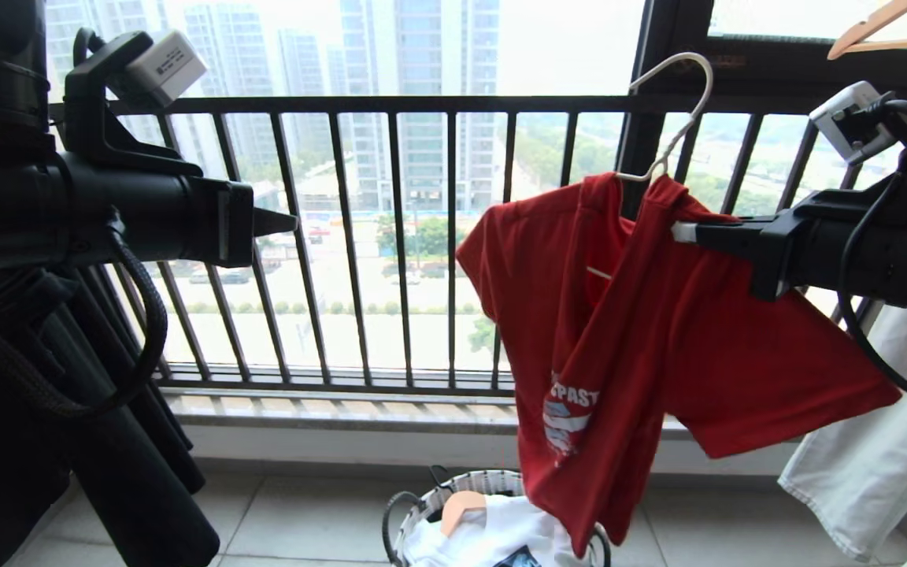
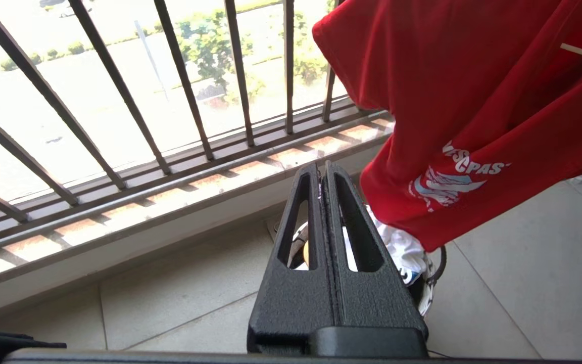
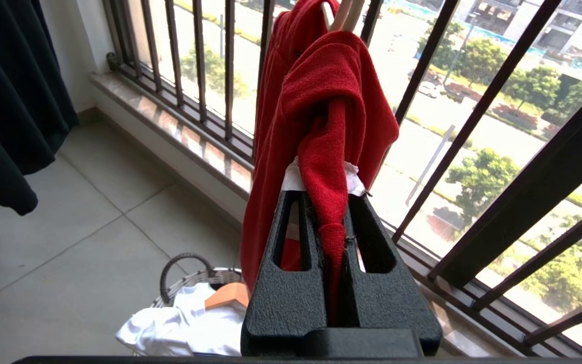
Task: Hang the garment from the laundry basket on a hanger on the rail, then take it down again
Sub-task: Hang the clothes rack on the clothesline
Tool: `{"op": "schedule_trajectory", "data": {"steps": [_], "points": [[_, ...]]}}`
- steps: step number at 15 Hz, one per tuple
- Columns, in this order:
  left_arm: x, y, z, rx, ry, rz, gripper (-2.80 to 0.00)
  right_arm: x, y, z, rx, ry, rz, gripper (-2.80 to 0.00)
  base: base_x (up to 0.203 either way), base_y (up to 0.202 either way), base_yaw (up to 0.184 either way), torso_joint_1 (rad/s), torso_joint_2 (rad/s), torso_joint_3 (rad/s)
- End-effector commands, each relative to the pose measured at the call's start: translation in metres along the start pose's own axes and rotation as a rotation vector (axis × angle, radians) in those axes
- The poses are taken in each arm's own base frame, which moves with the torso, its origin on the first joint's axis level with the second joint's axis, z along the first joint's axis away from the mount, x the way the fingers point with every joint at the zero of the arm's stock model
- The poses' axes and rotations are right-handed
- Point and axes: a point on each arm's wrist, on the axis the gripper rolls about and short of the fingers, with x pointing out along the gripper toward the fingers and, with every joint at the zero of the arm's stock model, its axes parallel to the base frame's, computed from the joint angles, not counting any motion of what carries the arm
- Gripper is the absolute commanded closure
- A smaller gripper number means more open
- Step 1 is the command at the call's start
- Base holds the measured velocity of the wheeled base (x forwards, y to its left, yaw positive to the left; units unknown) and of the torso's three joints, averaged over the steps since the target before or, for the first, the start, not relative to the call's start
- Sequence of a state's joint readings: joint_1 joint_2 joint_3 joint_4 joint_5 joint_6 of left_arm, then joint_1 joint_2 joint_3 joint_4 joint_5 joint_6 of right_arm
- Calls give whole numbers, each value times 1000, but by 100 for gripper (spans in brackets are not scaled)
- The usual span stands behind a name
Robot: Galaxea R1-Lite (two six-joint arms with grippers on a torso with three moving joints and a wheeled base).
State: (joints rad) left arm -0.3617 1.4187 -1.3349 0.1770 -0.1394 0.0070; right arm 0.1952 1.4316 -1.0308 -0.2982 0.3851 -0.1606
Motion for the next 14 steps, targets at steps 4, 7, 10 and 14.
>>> {"op": "schedule_trajectory", "data": {"steps": [4,7,10,14], "points": [[-21,0,5,2,-44,26,0,-47,11,8,-26,-48,-129,0,0,0,0,178,-485,-306],[-22,3,6,1,-46,70,0,-58,11,8,-27,-47,-159,0,0,0,0,202,-499,-303],[-23,2,6,1,-48,70,0,-74,15,11,-30,-41,-179,0,0,0,0,212,-518,-304],[-28,2,7,2,-60,70,0,-82,19,11,-48,-51,-179,0,0,0,0,237,-544,-314]]}}
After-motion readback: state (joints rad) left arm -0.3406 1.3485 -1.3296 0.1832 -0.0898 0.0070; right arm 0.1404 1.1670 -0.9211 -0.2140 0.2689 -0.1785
